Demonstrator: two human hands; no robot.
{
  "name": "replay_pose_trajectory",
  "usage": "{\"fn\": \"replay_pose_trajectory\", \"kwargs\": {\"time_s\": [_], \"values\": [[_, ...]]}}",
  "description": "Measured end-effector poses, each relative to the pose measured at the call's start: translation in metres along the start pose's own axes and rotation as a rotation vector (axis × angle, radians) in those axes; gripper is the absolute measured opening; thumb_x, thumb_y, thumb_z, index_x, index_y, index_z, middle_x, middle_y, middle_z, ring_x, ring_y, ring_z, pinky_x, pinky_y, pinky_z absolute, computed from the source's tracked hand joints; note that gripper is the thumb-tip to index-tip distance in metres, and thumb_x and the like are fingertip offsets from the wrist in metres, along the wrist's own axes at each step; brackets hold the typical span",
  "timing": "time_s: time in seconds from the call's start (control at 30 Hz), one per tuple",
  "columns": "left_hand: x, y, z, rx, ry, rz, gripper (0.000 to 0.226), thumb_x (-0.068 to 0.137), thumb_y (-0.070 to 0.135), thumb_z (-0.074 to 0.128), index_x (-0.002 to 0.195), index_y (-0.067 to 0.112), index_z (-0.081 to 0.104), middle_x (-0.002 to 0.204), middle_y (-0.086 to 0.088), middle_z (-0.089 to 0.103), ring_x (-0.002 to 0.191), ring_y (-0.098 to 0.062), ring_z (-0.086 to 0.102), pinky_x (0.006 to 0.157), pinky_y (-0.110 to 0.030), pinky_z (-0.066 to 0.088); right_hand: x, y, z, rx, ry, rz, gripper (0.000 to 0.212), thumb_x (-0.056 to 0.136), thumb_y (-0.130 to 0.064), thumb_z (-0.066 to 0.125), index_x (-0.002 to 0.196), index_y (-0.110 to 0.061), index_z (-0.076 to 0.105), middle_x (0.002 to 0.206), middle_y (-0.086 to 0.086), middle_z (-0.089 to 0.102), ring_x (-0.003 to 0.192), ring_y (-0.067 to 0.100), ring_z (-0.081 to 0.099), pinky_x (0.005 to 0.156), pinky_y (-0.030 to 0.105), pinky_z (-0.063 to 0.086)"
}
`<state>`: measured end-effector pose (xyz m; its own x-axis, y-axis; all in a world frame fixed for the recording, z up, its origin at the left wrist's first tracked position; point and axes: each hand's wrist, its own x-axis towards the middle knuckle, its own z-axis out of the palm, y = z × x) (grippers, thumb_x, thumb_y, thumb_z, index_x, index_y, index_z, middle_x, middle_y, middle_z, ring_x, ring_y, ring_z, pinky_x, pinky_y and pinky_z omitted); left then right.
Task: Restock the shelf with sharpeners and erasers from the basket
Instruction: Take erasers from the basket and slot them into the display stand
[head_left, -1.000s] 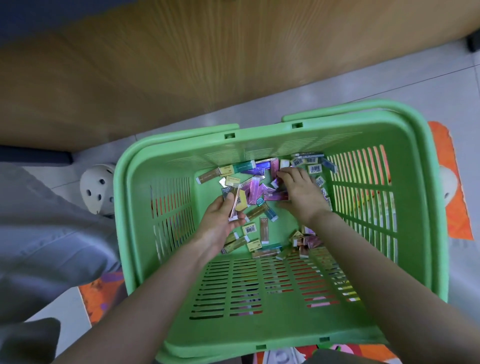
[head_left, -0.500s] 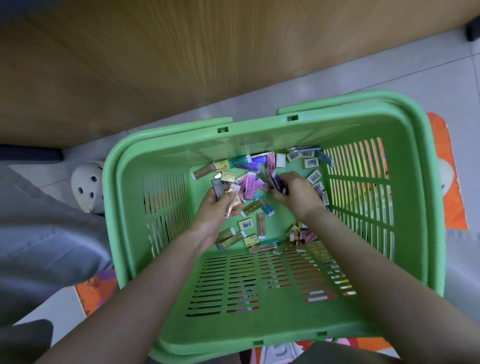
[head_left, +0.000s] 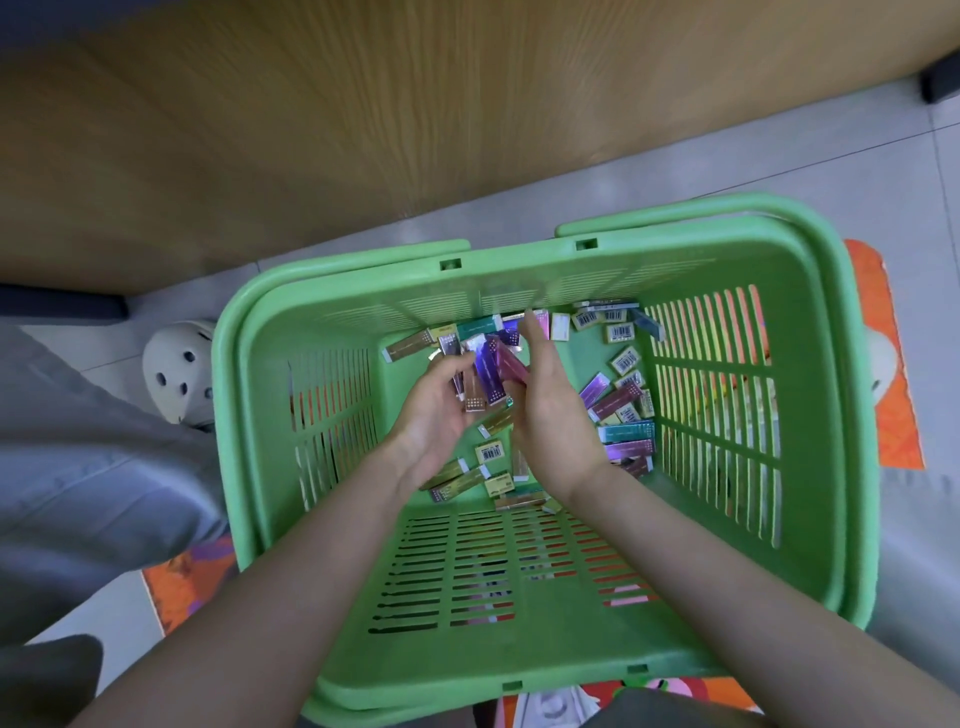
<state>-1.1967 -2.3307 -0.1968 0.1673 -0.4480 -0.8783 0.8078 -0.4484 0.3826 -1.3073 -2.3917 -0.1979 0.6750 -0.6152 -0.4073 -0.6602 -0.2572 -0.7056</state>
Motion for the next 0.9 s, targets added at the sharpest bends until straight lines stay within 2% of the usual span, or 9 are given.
{"fn": "replay_pose_trajectory", "kwargs": {"time_s": [0.07, 0.13, 0.2, 0.3, 0.37, 0.5, 0.67, 0.8, 0.9], "values": [[0.001, 0.001, 0.0, -0.003, -0.062, 0.009, 0.033, 0.082, 0.028, 0.059, 0.109, 0.011, 0.062, 0.111, -0.011, 0.067, 0.095, -0.019, 0.061, 0.094, -0.035, 0.05, 0.002, 0.002, 0.001, 0.112, -0.004, 0.092, 0.062, 0.091, 0.007, 0.047, 0.146, -0.014, 0.028, 0.131, 0.011, 0.057, 0.109, 0.027, 0.059, 0.087, 0.033, 0.048], [0.001, 0.002, 0.002, -0.007, -0.084, 0.018, 0.017, 0.08, 0.027, 0.062, 0.09, 0.017, 0.07, 0.092, -0.003, 0.071, 0.083, -0.014, 0.064, 0.082, -0.029, 0.053, 0.004, 0.001, 0.001, 0.078, 0.008, 0.06, 0.043, 0.094, -0.003, 0.049, 0.135, -0.015, 0.045, 0.112, 0.012, 0.066, 0.099, 0.029, 0.063, 0.082, 0.038, 0.051], [0.004, 0.003, 0.001, -0.012, -0.028, 0.036, 0.017, 0.086, 0.025, 0.062, 0.096, 0.011, 0.065, 0.087, -0.002, 0.07, 0.08, -0.014, 0.064, 0.074, -0.027, 0.054, 0.003, -0.001, 0.001, -0.037, 0.022, -0.062, 0.035, 0.096, -0.01, 0.05, 0.13, -0.013, 0.054, 0.107, 0.013, 0.065, 0.098, 0.029, 0.059, 0.083, 0.037, 0.049], [0.005, 0.007, -0.001, 0.059, 0.091, 0.041, 0.022, 0.093, 0.021, 0.058, 0.109, 0.006, 0.059, 0.077, -0.002, 0.068, 0.07, -0.015, 0.062, 0.059, -0.025, 0.052, 0.003, 0.001, 0.001, -0.019, -0.032, -0.234, 0.033, 0.098, -0.025, 0.043, 0.12, -0.01, 0.063, 0.122, 0.006, 0.061, 0.113, 0.023, 0.047, 0.1, 0.033, 0.037], [0.003, 0.011, 0.0, 0.104, 0.134, 0.047, 0.019, 0.095, 0.018, 0.055, 0.109, 0.006, 0.059, 0.079, -0.003, 0.068, 0.064, -0.013, 0.063, 0.056, -0.023, 0.054, 0.009, 0.008, -0.003, 0.089, -0.044, -0.149, 0.031, 0.099, -0.025, 0.043, 0.112, -0.009, 0.067, 0.12, 0.004, 0.059, 0.114, 0.017, 0.046, 0.102, 0.03, 0.036], [0.002, 0.014, 0.0, 0.159, 0.156, 0.073, 0.01, 0.094, 0.018, 0.056, 0.102, 0.013, 0.059, 0.088, -0.002, 0.069, 0.06, -0.008, 0.065, 0.059, -0.021, 0.057, 0.024, 0.047, -0.006, -0.022, -0.05, 0.122, 0.033, 0.095, -0.021, 0.054, 0.125, -0.007, 0.054, 0.123, 0.006, 0.052, 0.117, 0.018, 0.047, 0.106, 0.032, 0.037], [-0.002, 0.013, -0.001, 0.189, 0.188, 0.089, 0.026, 0.095, 0.019, 0.055, 0.118, 0.008, 0.056, 0.095, -0.005, 0.069, 0.07, -0.012, 0.065, 0.055, -0.017, 0.054, 0.023, 0.074, 0.013, -0.281, -0.248, 0.136, 0.068, 0.082, -0.041, 0.067, 0.137, -0.008, 0.041, 0.13, 0.008, 0.045, 0.123, 0.022, 0.04, 0.11, 0.033, 0.03], [-0.007, 0.014, -0.004, 0.175, 0.229, 0.076, 0.032, 0.095, 0.02, 0.055, 0.125, 0.007, 0.055, 0.108, -0.012, 0.067, 0.079, -0.017, 0.064, 0.046, -0.009, 0.046, 0.025, 0.06, 0.038, -0.349, -0.139, 0.232, 0.081, 0.077, -0.063, 0.059, 0.132, -0.007, 0.039, 0.125, 0.009, 0.044, 0.118, 0.023, 0.039, 0.103, 0.036, 0.034], [-0.01, 0.017, -0.003, 0.18, 0.236, 0.094, 0.025, 0.095, 0.019, 0.054, 0.118, 0.009, 0.057, 0.104, -0.01, 0.067, 0.078, -0.017, 0.063, 0.048, -0.011, 0.048, 0.03, 0.045, 0.059, -0.321, -0.013, 0.38, 0.071, 0.082, -0.058, 0.059, 0.125, -0.005, 0.039, 0.123, 0.011, 0.043, 0.114, 0.025, 0.041, 0.097, 0.037, 0.037]]}}
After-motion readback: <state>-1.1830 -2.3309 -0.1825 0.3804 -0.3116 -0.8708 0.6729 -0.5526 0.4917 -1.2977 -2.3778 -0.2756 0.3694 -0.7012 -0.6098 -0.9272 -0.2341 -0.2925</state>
